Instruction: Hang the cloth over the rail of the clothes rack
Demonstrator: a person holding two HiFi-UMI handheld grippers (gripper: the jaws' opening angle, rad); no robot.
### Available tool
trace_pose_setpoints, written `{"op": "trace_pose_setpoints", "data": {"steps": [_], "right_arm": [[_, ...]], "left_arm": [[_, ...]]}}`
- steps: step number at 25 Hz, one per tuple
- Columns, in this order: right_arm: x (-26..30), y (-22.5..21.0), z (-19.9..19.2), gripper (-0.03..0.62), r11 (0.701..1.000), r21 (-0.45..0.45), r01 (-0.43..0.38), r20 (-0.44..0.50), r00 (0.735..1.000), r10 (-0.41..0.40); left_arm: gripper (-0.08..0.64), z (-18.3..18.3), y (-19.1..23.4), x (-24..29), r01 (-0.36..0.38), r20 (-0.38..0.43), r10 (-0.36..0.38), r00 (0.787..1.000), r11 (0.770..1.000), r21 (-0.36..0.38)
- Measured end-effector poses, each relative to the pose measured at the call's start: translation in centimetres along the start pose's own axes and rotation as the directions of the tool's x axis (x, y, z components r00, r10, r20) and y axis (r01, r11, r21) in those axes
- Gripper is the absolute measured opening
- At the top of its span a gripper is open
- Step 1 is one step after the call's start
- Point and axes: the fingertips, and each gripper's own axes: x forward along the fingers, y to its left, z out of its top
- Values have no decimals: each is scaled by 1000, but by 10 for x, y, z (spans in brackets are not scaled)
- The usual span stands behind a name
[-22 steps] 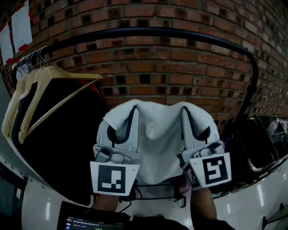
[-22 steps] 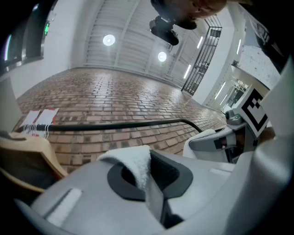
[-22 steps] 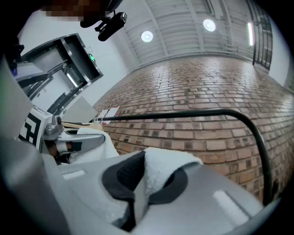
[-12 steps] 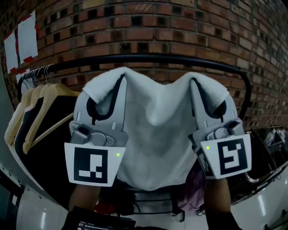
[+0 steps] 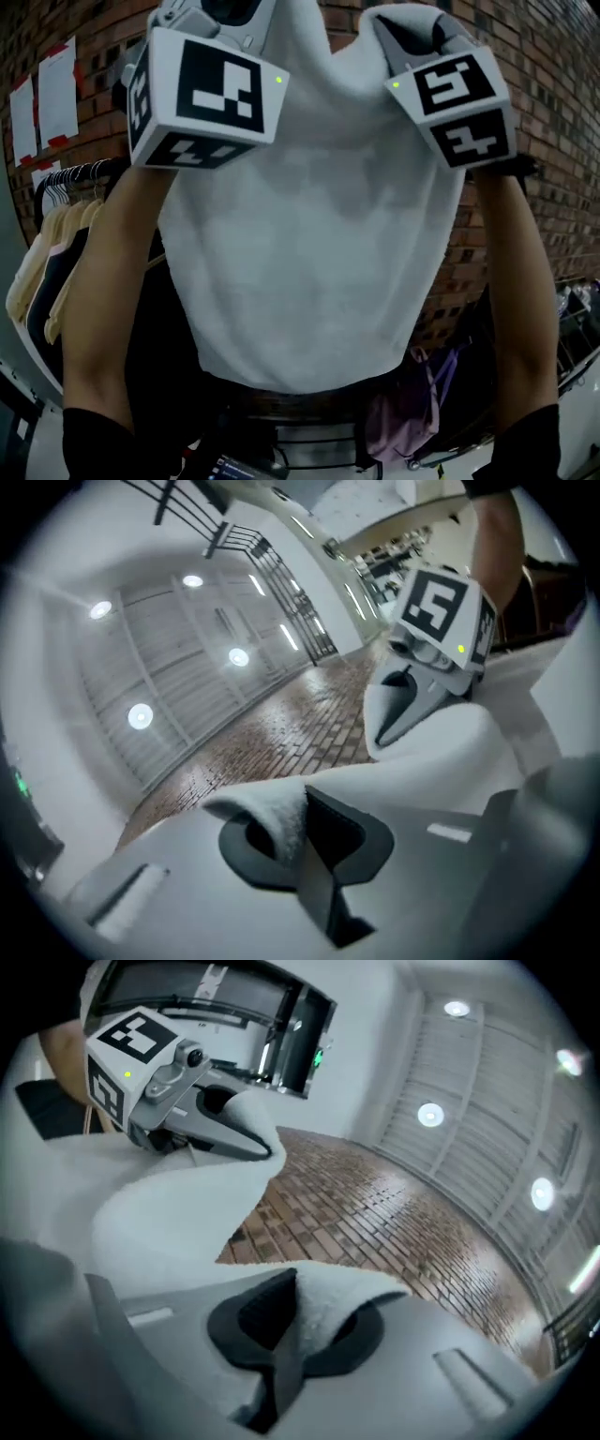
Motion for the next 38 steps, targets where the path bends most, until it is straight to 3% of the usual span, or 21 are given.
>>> {"op": "trace_pose_setpoints", "data": {"steps": [2, 3, 4, 5, 7, 9, 10, 11, 12, 13, 14, 16, 18, 20, 23, 27, 28, 30, 32, 35, 38], "right_arm": [[41, 17, -20, 12, 992, -72, -100, -104, 990, 92], [58, 33, -35, 12, 979, -100, -178, -169, 973, 160], [70, 52, -50, 12, 956, -116, -268, -235, 943, 236], [76, 70, -65, 12, 927, -117, -357, -294, 904, 311], [76, 104, -91, 12, 851, -82, -519, -384, 804, 453], [65, 137, -114, 12, 754, -17, -657, -446, 680, 582], [57, 152, -125, 12, 698, 22, -716, -468, 609, 640], [49, 168, -136, 12, 637, 64, -768, -485, 534, 693], [41, 183, -146, 12, 573, 106, -813, -497, 456, 738], [33, 198, -156, 12, 508, 149, -848, -505, 376, 777], [26, 212, -165, 14, 444, 190, -875, -508, 300, 807], [14, 234, -179, 17, 336, 266, -904, -502, 168, 849], [9, 245, -185, 94, 279, 323, -904, -479, 97, 872], [13, 243, -185, 316, 286, 362, -887, -449, 103, 888], [19, 235, -177, 325, 292, 448, -845, -330, 147, 933], [23, 223, -168, 325, 289, 513, -808, -217, 204, 955], [19, 222, -172, 325, 281, 525, -803, -227, 186, 956], [7, 224, -189, 325, 271, 534, -800, -293, 125, 948], [4, 224, -201, 325, 278, 529, -802, -340, 100, 935], [14, 216, -193, 325, 292, 530, -796, -292, 152, 944], [27, 200, -169, 325, 304, 562, -769, -162, 258, 952]], "left_arm": [[15, -36, -27, 35, 75, -101, -67, 993, 994, 85], [15, -62, -54, 47, 175, -175, -155, 972, 978, 109], [15, -90, -92, 54, 335, -258, -298, 919, 936, 113], [15, -119, -138, 53, 528, -339, -472, 814, 844, 92], [15, -160, -221, 28, 834, -432, -753, 497, 552, -3], [15, -185, -273, -17, 953, -447, -880, 164, 258, -158], [16, -192, -289, -38, 961, -427, -904, 30, 144, -237], [17, -194, -298, -54, 953, -397, -915, -72, 55, -297], [17, -194, -304, -65, 940, -367, -919, -143, -11, -340], [17, -191, -307, -71, 927, -340, -922, -188, -52, -370], [20, -188, -309, -73, 917, -315, -925, -211, -75, -392], [51, -181, -311, -72, 903, -268, -937, -222, -93, -420], [258, -173, -313, -73, 878, -183, -955, -232, -125, -462], [493, -162, -315, -77, 825, -62, -963, -261, -189, -533], [534, -150, -310, -84, 734, 82, -954, -288, -275, -620], [534, -155, -292, -80, 626, 200, -948, -248, -314, -713], [534, -160, -288, -81, 598, 206, -947, -247, -316, -736], [533, -178, -287, -93, 567, 152, -946, -288, -296, -768], [534, -185, -287, -103, 546, 149, -937, -315, -307, -779], [533, -184, -278, -95, 530, 193, -947, -256, -304, -791], [532, -200, -275, -101, 518, 160, -953, -256, -275, -810]]}}
